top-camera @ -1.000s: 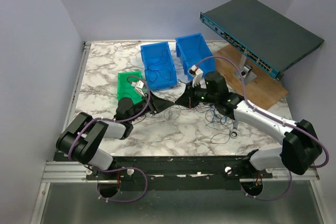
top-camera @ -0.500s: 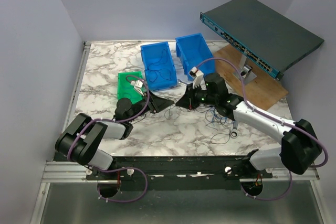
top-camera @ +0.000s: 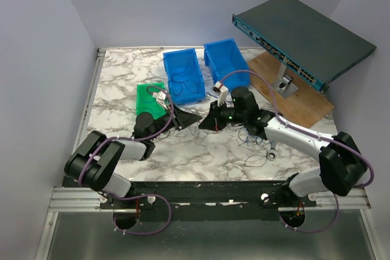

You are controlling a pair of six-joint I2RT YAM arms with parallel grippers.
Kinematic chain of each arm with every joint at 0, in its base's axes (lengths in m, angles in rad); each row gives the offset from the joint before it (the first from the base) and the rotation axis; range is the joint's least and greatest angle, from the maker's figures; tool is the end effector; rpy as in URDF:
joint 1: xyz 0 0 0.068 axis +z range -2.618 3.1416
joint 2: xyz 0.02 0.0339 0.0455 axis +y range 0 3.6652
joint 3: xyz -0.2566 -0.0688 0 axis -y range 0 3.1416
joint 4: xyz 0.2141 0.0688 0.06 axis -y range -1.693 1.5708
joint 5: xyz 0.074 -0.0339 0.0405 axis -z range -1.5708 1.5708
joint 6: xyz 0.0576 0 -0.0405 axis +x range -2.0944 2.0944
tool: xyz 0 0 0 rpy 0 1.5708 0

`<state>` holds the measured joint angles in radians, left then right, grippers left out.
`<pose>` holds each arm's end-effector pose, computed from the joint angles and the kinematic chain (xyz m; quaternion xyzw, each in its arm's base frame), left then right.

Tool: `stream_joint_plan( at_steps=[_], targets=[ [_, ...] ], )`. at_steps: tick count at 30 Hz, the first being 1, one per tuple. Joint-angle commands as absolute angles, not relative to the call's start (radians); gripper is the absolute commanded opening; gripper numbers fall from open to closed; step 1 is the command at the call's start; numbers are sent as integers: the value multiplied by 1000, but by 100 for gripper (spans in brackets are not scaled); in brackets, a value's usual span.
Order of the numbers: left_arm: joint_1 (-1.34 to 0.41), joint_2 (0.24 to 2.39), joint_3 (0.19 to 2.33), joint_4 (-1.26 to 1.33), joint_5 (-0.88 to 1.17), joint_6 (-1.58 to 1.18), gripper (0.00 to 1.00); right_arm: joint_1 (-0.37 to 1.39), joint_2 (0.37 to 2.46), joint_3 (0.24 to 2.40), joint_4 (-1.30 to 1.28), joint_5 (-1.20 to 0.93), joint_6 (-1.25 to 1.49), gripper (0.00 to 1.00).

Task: Untangle the cables
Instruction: Untie the cable.

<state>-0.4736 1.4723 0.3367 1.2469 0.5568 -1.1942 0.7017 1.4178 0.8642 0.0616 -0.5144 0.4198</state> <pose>0.2189 -0.1464 0.2137 -0.0343 0.6721 -0.6538 0.3459 0.2139 0.2179 0.2469 -0.2459 0.8032 0.4490 0.3046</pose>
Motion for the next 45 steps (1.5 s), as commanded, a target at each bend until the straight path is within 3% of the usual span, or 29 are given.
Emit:
stream_joint_plan(
  at_steps=[1,4,6,9,11,16,20,27,45],
  targets=[
    [-480,1490,360,1295,586,-1197,20,712,1432,877,80,-539,421,1],
    [-480,1493,362,1310,587,-1198,0,712,1421,870,63,-529,409,3],
    [-478,1490,360,1316,591,-1193,0,711,1399,853,52,-515,400,14],
    [-471,1467,359,1288,595,-1166,0,712,1347,814,22,-467,376,56],
    [-463,1441,356,1247,595,-1140,0,712,1305,797,-3,-409,363,75],
    [-446,1363,354,1124,588,-1069,0,710,1210,759,-73,-280,325,92],
    [-445,1292,364,989,570,-995,0,709,1159,746,-79,-166,320,100],
    [-443,1159,373,789,519,-877,0,709,1164,746,-61,37,365,100],
    [-442,958,406,487,451,-683,0,708,1253,710,-60,166,369,97]
  ],
)
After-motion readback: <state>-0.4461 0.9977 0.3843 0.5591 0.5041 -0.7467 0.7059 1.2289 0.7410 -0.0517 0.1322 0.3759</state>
